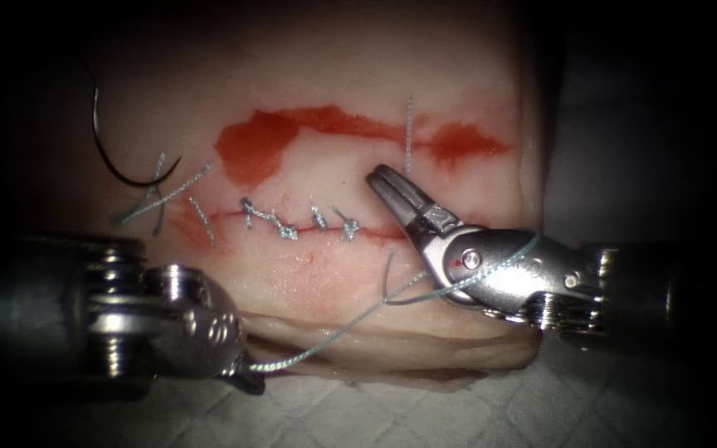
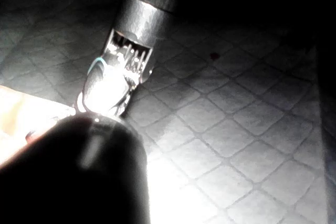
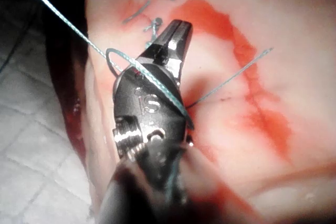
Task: Wound Closure
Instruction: Loop the thread counterclockwise aorund the right tool twice
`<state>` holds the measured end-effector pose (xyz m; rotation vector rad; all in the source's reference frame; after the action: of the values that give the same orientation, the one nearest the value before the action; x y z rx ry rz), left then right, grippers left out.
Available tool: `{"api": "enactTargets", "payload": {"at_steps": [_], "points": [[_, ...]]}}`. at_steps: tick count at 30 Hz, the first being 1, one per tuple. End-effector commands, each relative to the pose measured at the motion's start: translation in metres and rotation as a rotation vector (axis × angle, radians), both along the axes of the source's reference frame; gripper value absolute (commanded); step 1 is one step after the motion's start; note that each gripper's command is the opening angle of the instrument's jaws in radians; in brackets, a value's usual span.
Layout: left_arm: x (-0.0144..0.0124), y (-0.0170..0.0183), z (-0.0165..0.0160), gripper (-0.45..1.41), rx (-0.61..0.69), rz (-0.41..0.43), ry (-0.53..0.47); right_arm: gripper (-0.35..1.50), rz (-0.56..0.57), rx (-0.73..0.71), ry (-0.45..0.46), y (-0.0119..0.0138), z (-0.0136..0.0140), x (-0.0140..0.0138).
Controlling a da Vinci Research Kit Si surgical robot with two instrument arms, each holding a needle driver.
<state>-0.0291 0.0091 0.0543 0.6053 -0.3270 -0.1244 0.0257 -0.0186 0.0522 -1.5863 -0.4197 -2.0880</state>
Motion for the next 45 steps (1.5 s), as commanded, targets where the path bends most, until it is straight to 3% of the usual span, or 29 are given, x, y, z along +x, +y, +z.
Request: {"api": "enactTargets", "payload": {"at_steps": [1, 2, 3, 5, 7, 8, 9, 12, 16, 22, 25, 29, 34, 38, 45], "points": [[-0.0006, 0.0013, -0.0004, -0.45, 0.007, -0.006, -0.055, -0.08, -0.108, -0.02, 0.061, -0.0006, 0.001, 0.0019], [-0.0006, 0.0023, -0.001, -0.45, 0.025, -0.018, -0.098, -0.03, -0.165, -0.026, 0.092, -0.001, 0.0013, 0.0023], [-0.0007, 0.0044, -0.0023, -0.45, 0.04, -0.032, -0.163, 0.15, -0.254, -0.037, 0.139, -0.0018, 0.0017, 0.003], [-0.0008, 0.0062, -0.0031, -0.45, 0.024, -0.04, -0.166, 0.3, -0.314, -0.046, 0.17, -0.0027, 0.0021, 0.0038], [-0.0012, 0.0082, -0.0036, -0.45, 0.006, -0.07, -0.183, 0.61, -0.351, -0.042, 0.192, -0.0034, 0.0023, 0.0043], [-0.0014, 0.009, -0.0037, -0.45, -0.002, -0.083, -0.192, 0.67, -0.364, -0.038, 0.201, -0.0037, 0.0023, 0.0045], [-0.0019, 0.0107, -0.0034, -0.45, -0.026, -0.112, -0.177, 0.96, -0.4, -0.023, 0.227, -0.0042, 0.0022, 0.0047], [-0.0029, 0.0126, -0.0017, -0.45, -0.057, -0.142, -0.152, 0.96, -0.413, -0.005, 0.242, -0.0041, 0.0018, 0.0047], [-0.0048, 0.0134, 0.0035, -0.45, -0.116, -0.173, -0.12, 0.96, -0.353, 0.018, 0.31, -0.0035, 0.001, 0.0046], [-0.0053, 0.011, 0.0112, -0.45, -0.097, -0.225, -0.077, 0.96, -0.271, 0.041, 0.384, -0.0021, -0.0003, 0.004], [-0.0037, 0.0088, 0.0146, -0.45, -0.056, -0.265, -0.046, 0.77, -0.203, 0.059, 0.375, -0.0012, -0.001, 0.0033], [-0.0021, 0.0068, 0.0158, -0.45, -0.03, -0.285, -0.024, 0.79, -0.178, 0.066, 0.369, -0.0006, -0.0013, 0.0028], [-0.0005, 0.004, 0.0158, -0.45, 0.007, -0.338, 0.01, 0.81, -0.043, 0.079, 0.319, -0.0001, -0.0017, 0.0027], [0.0001, 0.0017, 0.0164, -0.45, 0.026, -0.355, 0.029, 0.71, 0.052, 0.107, 0.326, 0.0006, -0.002, 0.0024], [-0.0004, 0.0004, 0.0174, -0.45, 0.044, -0.39, 0.023, 0.54, 0.294, 0.207, 0.225, 0.0018, -0.0016, 0.0019]]}}
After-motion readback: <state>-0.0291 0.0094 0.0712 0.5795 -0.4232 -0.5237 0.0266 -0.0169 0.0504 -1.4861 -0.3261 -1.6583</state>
